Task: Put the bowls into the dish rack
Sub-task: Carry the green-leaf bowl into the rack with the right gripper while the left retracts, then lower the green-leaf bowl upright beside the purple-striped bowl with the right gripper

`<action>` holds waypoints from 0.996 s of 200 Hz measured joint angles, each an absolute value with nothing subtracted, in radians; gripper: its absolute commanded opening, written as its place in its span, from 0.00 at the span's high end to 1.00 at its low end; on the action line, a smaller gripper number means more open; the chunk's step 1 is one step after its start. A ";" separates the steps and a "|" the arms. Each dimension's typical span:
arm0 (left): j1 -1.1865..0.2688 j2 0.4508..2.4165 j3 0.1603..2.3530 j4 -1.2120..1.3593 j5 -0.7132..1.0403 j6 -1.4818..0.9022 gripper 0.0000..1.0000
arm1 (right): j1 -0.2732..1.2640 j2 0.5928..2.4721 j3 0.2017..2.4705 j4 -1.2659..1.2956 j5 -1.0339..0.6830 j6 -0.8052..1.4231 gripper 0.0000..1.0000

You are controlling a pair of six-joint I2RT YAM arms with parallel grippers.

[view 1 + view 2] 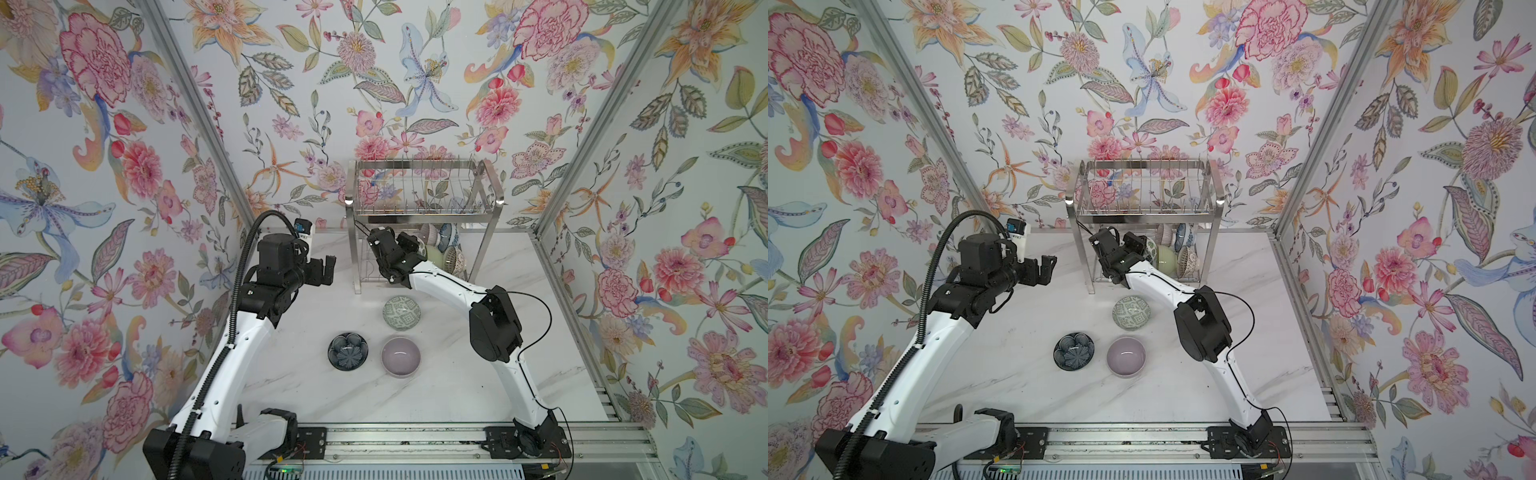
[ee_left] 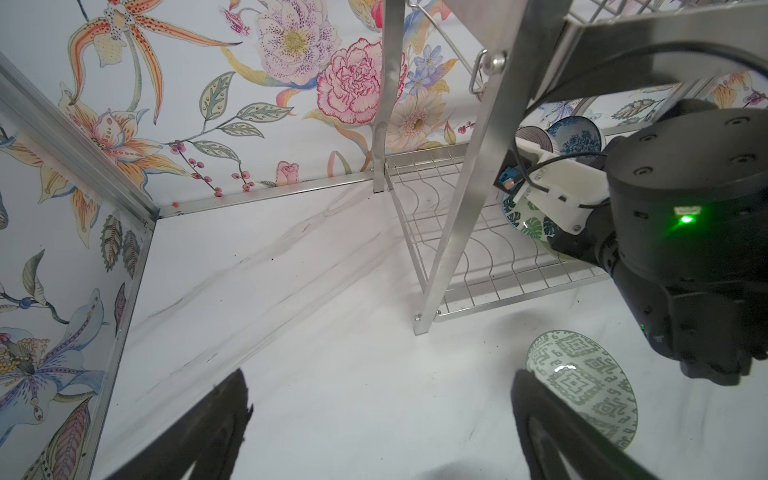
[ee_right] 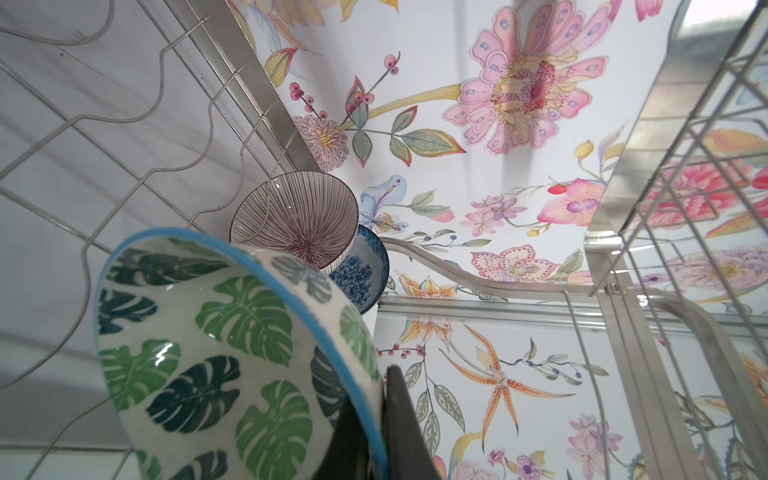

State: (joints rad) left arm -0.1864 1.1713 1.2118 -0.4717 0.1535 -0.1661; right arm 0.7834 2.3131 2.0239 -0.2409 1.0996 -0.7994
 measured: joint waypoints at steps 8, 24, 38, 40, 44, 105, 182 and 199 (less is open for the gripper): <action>-0.183 1.173 1.212 -0.472 0.154 -0.163 0.01 | 0.783 2.323 2.024 -0.219 1.099 -0.825 1.00; -0.178 1.176 1.212 -0.472 0.154 -0.163 0.01 | 0.778 2.344 2.032 -0.183 1.096 -0.873 1.00; -0.174 1.177 1.212 -0.472 0.154 -0.162 0.01 | 0.775 2.370 2.060 -0.154 1.095 -0.905 1.00; -0.173 1.177 1.212 -0.472 0.154 -0.162 0.01 | 0.775 2.372 2.062 -0.150 1.096 -0.909 1.00; -0.173 1.178 1.212 -0.472 0.154 -0.160 0.01 | 0.773 2.379 2.069 -0.142 1.094 -0.915 1.00; -0.162 1.185 1.230 -0.479 0.158 -0.146 0.01 | 0.737 2.449 2.156 -0.058 1.087 -1.002 1.00; -0.157 1.203 1.240 -0.480 0.176 -0.145 0.01 | 0.700 2.616 2.335 0.059 1.063 -1.141 1.00; -0.156 1.204 1.240 -0.480 0.176 -0.145 0.01 | 0.694 2.631 2.345 0.088 1.062 -1.165 1.00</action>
State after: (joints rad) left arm -0.1562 1.2041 1.2400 -0.4797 0.1764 -0.1448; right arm 0.6945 2.6312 2.3447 0.0879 1.0622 -1.1648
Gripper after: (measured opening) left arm 0.995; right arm 0.069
